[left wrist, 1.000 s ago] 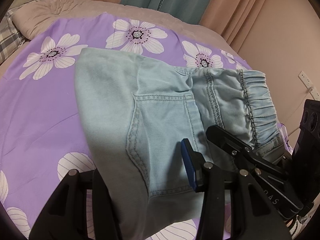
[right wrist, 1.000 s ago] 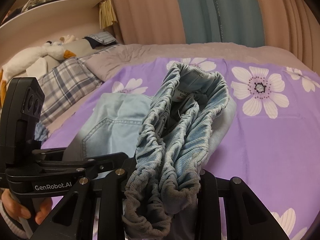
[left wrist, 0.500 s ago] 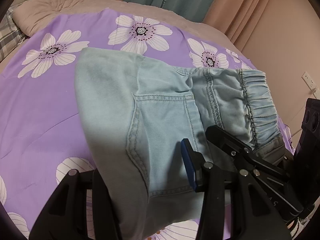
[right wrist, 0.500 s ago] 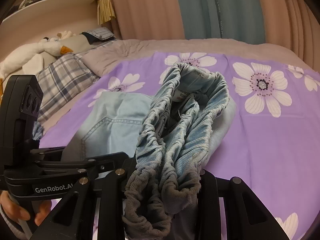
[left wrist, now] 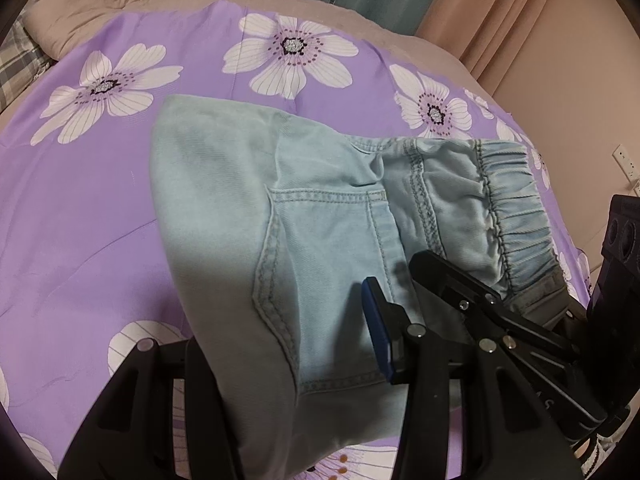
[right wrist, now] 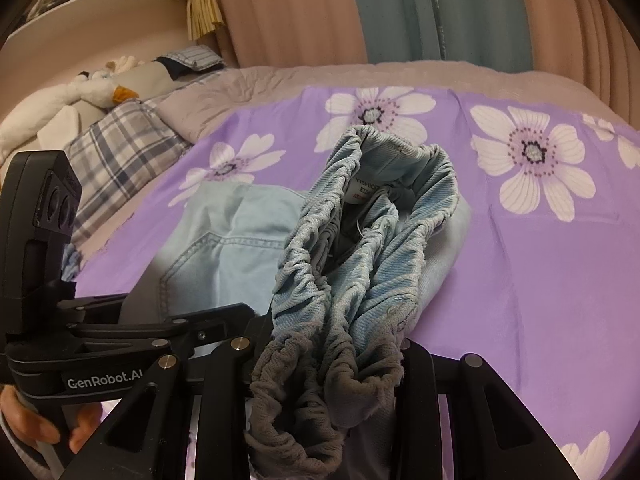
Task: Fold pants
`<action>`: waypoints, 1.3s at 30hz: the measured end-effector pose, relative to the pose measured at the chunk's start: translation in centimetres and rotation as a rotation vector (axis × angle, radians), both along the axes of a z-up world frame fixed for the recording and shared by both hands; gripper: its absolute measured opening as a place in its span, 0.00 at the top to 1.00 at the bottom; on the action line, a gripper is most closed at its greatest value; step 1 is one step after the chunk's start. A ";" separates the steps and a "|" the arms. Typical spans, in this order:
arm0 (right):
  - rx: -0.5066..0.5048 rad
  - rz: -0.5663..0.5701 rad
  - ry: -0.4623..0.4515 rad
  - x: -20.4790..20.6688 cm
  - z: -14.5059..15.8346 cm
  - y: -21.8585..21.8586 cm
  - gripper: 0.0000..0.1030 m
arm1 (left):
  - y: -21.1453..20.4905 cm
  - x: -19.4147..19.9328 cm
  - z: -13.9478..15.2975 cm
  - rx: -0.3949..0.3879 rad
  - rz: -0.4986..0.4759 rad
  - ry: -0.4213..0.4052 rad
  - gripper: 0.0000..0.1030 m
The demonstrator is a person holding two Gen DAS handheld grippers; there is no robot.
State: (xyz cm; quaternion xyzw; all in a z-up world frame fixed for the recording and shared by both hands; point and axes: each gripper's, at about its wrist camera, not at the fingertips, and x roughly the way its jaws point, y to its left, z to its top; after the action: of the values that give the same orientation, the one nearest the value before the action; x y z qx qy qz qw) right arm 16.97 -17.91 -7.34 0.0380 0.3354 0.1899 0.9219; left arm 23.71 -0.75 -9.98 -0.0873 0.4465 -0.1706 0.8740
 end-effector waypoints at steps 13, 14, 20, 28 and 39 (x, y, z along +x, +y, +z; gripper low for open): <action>0.010 -0.011 0.057 0.8 -1.0 -0.4 0.67 | -0.2 0.6 -0.8 0.027 -0.007 0.008 0.56; 0.010 -0.012 0.061 0.9 -1.1 -0.4 0.67 | -0.3 0.7 -0.8 0.028 -0.007 0.007 0.56; 0.011 -0.016 0.077 1.1 -1.2 -0.4 0.67 | -0.4 0.7 -0.9 0.039 -0.010 0.006 0.56; 0.015 -0.026 0.102 1.5 -1.7 -0.6 0.67 | -0.4 0.9 -1.1 0.044 -0.007 0.013 0.56; 0.009 -0.026 0.128 1.9 -1.9 -0.7 0.67 | -0.1 1.3 -1.4 0.053 0.003 0.032 0.56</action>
State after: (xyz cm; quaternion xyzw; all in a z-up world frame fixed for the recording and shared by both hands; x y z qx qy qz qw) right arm 18.89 -18.64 -9.28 0.0586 0.3925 0.1766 0.9007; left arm 25.04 -0.81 -11.37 -0.0675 0.4649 -0.1561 0.8689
